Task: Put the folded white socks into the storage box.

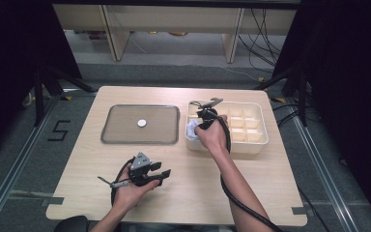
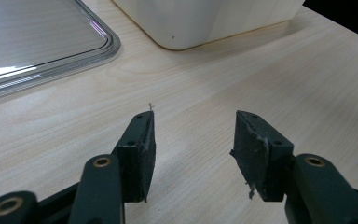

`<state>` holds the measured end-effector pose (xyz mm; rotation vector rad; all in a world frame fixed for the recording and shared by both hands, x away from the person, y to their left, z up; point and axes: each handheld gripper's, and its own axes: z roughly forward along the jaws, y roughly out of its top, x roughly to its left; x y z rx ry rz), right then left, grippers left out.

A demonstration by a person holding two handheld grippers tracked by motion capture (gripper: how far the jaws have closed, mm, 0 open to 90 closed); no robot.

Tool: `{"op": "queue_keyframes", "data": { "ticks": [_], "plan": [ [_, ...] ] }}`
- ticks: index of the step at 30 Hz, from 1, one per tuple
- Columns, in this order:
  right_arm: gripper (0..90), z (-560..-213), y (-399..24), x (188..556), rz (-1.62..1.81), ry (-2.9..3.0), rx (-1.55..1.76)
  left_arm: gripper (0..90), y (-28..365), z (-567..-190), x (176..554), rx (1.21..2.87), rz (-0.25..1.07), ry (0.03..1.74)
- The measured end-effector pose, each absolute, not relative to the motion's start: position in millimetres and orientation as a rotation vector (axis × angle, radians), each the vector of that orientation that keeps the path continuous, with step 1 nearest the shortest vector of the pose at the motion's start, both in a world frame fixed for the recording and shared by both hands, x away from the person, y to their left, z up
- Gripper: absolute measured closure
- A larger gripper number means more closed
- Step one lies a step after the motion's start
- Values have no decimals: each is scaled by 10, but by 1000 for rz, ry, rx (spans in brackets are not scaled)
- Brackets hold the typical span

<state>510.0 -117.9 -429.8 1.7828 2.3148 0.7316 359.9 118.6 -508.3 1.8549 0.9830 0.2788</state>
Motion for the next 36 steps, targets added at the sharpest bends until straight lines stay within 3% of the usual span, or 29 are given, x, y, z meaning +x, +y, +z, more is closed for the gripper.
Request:
{"op": "queue_keyframes", "data": {
  "ticks": [36],
  "plan": [
    [808, -4485, -1083, 5222, 550, 2485, 1672, 482, 1188, -5078, 3592, 1853, 278, 987]
  ]
}}
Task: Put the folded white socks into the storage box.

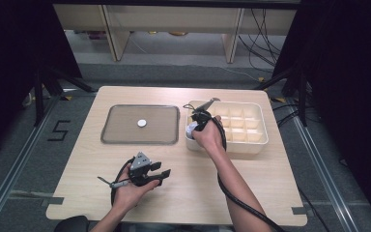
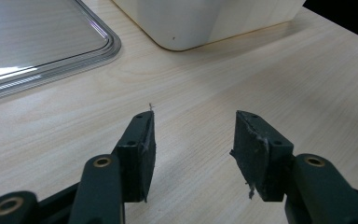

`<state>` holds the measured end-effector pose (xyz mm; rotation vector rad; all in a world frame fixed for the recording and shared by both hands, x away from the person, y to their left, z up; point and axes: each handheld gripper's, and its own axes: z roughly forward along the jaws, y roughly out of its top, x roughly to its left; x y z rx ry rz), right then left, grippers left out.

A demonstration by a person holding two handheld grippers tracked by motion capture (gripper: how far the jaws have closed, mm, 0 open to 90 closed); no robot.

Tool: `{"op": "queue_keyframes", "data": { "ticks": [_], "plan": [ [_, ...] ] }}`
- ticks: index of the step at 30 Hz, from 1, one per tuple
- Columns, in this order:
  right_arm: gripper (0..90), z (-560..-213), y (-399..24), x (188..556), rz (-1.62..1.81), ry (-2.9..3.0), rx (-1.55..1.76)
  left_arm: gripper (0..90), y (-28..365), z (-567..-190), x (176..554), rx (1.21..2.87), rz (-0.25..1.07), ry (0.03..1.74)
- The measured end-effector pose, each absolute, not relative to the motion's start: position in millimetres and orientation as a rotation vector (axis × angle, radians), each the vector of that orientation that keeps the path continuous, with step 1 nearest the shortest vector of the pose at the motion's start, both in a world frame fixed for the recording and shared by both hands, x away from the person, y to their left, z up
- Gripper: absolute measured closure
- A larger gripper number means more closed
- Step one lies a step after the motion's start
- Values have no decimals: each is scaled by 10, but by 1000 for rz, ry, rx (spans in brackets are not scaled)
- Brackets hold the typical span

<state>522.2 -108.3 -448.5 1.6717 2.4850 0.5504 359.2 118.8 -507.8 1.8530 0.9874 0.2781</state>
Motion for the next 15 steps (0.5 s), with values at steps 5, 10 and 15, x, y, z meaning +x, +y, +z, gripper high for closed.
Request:
{"op": "queue_keyframes", "data": {
  "ticks": [5, 10, 15],
  "plan": [
    [788, -4484, -1087, 5190, 597, 2462, 1704, 482, 1191, -5078, 3592, 1850, 280, 992],
    [666, -4355, -1136, 5118, 638, 2425, 1796, 482, 1196, -5081, 3597, 1853, 283, 986],
    [501, -4128, -1283, 5117, 806, 2321, 1769, 482, 1183, -5081, 3591, 1845, 275, 991]
  ]
}}
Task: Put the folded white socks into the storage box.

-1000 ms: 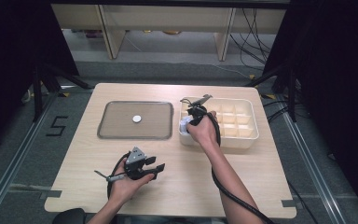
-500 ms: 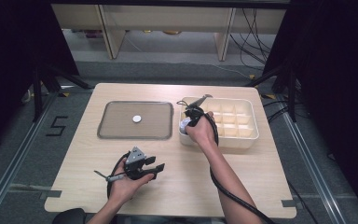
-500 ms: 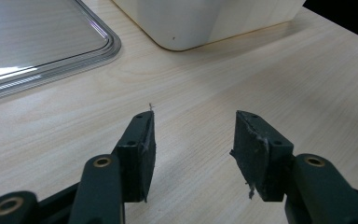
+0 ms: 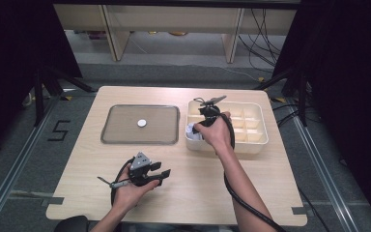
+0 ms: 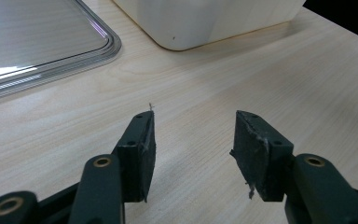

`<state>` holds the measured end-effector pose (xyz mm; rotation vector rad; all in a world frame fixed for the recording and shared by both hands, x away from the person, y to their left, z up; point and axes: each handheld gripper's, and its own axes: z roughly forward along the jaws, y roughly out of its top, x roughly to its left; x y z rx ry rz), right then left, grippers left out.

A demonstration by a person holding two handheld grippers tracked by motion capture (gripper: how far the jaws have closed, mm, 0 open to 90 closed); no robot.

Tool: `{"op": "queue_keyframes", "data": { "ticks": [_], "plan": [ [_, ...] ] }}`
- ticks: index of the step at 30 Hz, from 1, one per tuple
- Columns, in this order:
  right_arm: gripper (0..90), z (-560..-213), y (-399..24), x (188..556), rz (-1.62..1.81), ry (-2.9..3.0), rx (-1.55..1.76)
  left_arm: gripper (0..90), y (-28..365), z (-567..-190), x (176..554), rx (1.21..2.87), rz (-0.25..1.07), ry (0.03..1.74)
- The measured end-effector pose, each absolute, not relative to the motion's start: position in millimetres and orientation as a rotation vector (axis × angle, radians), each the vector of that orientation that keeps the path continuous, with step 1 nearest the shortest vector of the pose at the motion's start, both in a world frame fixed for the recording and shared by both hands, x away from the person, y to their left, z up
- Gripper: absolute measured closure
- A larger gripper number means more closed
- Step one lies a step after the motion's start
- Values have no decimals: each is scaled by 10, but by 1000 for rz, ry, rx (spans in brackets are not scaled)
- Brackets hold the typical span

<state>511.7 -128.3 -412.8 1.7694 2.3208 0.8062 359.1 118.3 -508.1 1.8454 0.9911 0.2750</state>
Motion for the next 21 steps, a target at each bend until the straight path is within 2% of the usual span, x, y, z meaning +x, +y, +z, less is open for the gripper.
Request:
{"op": "queue_keyframes", "data": {
  "ticks": [6, 12, 15, 19, 21],
  "plan": [
    [395, -4154, -1409, 5227, 869, 2319, 1828, 482, 1179, -5081, 3595, 1855, 276, 985],
    [390, -4267, -1373, 5258, 908, 2340, 1730, 482, 1179, -5087, 3595, 1851, 275, 979],
    [446, -4299, -1339, 5259, 891, 2364, 1703, 482, 1178, -5087, 3594, 1848, 261, 984],
    [607, -4294, -1293, 5233, 861, 2372, 1747, 482, 1186, -5085, 3597, 1852, 272, 984],
    [651, -4307, -1302, 5228, 847, 2380, 1704, 482, 1183, -5083, 3595, 1854, 280, 987]
  ]
}}
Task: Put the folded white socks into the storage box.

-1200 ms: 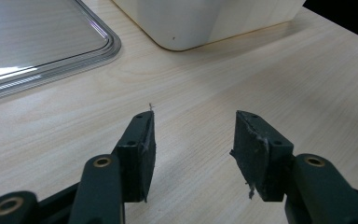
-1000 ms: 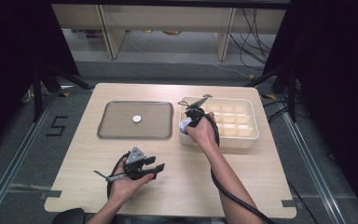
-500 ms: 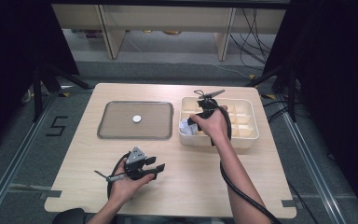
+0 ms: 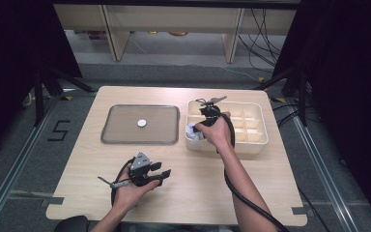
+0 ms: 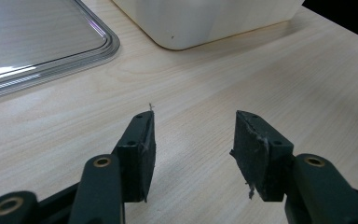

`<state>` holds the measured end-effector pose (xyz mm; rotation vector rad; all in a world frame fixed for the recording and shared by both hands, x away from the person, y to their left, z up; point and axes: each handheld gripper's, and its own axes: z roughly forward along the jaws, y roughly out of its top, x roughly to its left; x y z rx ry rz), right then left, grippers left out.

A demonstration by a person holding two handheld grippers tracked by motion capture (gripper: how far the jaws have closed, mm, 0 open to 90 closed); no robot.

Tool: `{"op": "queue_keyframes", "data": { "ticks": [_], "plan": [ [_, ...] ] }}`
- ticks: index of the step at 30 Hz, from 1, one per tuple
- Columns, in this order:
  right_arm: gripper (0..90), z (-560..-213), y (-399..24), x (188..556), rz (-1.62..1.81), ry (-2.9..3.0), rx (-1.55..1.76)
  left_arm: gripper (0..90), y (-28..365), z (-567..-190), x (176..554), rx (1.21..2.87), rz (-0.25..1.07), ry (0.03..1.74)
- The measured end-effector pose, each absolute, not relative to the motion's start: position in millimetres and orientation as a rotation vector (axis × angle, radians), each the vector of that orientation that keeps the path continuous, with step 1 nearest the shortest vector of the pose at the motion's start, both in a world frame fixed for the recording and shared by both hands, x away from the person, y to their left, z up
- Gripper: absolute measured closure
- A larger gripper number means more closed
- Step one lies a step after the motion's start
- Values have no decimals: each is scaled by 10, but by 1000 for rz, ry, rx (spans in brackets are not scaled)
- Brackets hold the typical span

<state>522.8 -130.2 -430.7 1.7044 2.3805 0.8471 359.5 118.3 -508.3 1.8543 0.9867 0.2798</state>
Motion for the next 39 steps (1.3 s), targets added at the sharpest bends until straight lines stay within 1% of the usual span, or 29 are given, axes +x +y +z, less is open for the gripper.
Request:
{"op": "queue_keyframes", "data": {
  "ticks": [2, 6, 10, 15, 20, 23, 29, 34, 39],
  "plan": [
    [675, -4306, -1275, 5220, 795, 2350, 1752, 482, 1176, -5089, 3595, 1850, 274, 982],
    [710, -4316, -1258, 5213, 805, 2375, 1692, 482, 1174, -5090, 3598, 1851, 277, 982],
    [727, -4333, -1194, 5181, 720, 2369, 1685, 482, 1169, -5093, 3597, 1846, 266, 987],
    [741, -4364, -1172, 5170, 686, 2374, 1674, 482, 1178, -5083, 3596, 1858, 280, 984],
    [746, -4375, -1164, 5179, 665, 2389, 1668, 483, 1172, -5087, 3598, 1847, 267, 982],
    [747, -4379, -1159, 5179, 663, 2393, 1662, 483, 1177, -5080, 3597, 1847, 286, 979],
    [746, -4382, -1167, 5175, 695, 2412, 1640, 483, 1179, -5074, 3595, 1854, 284, 976],
    [726, -4387, -1171, 5158, 693, 2393, 1657, 483, 1181, -5069, 3592, 1848, 293, 986],
    [620, -4369, -1215, 5122, 713, 2370, 1676, 482, 1193, -5068, 3596, 1848, 303, 984]
  ]
}}
